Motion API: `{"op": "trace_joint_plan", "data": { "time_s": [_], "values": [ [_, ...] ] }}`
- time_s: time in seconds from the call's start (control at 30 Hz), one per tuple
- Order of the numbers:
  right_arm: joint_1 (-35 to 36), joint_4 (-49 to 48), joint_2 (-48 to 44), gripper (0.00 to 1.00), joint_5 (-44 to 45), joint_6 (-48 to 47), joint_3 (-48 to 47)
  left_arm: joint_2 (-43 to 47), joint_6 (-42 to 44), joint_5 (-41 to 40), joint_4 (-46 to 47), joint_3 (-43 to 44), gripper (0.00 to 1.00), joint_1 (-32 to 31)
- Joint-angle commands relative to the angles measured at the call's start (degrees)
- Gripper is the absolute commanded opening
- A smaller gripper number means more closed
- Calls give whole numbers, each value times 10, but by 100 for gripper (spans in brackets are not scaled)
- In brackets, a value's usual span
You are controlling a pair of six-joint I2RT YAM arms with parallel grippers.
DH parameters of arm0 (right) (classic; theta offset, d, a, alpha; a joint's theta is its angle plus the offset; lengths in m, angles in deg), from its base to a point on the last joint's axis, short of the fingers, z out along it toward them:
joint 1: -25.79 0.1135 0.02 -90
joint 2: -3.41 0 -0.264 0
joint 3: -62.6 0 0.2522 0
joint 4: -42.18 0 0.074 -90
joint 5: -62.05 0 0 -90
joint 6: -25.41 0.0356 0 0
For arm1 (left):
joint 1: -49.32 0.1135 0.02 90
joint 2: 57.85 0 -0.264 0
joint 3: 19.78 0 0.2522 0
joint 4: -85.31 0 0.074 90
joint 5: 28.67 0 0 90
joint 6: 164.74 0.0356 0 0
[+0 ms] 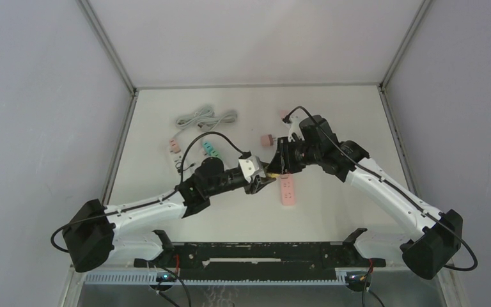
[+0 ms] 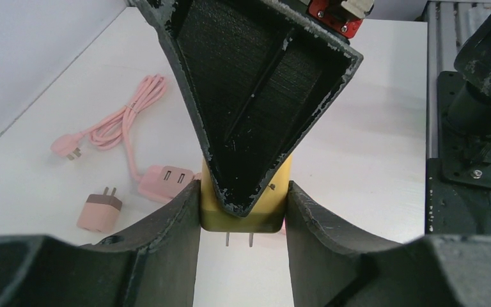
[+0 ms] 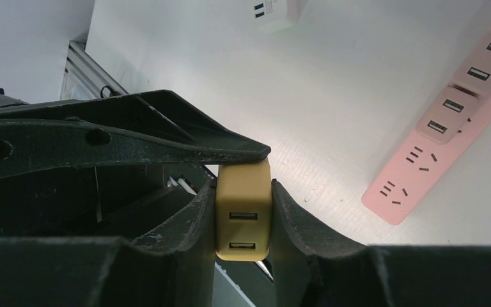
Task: Insert the plug
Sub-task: Pick up the plug from the center of the board, then insert the plug into the socket.
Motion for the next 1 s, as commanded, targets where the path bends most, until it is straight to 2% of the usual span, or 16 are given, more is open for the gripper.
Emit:
{"op": "trace_joint_plan", "data": {
  "time_s": [0.0,0.37,0.73,0.97],
  "values": [
    [11,28,-15,0,27,-31,-32,-3,-71,-38,49,-29,52,0],
    [21,69,-19,0,136,-41,-36,-9,-269,-77,107,-89,78,0],
    [54,95,1,0,266,-34,-16,-135,-525,-89,178,-90,78,0],
    [54,57,10,0,289,-29,29,-226,-616,-66,222,-80,70,0]
  ]
}}
